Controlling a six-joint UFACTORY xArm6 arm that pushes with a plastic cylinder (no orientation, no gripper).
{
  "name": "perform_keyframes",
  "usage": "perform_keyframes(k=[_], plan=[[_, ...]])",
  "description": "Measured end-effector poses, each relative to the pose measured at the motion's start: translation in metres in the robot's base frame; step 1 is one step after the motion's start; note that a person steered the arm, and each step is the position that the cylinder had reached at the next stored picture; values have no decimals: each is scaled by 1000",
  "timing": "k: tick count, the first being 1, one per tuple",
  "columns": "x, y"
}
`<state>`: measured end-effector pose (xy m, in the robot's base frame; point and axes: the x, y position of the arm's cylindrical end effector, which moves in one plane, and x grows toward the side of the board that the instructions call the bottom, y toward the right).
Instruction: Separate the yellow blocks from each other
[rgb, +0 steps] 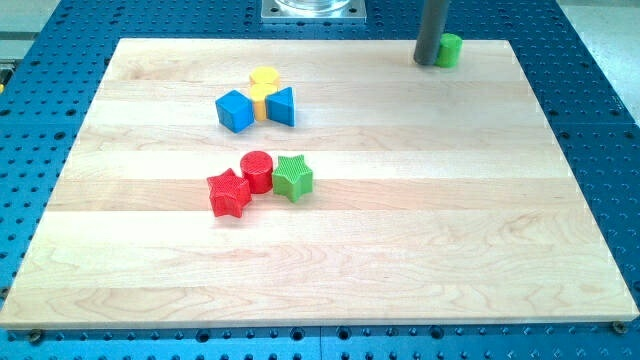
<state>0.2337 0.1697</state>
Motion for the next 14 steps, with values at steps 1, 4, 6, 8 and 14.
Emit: perform_keyframes(k=[1,4,6,8,14], plan=[[53,-60],[141,-246],[88,-252],[33,-293],[-29,-126]])
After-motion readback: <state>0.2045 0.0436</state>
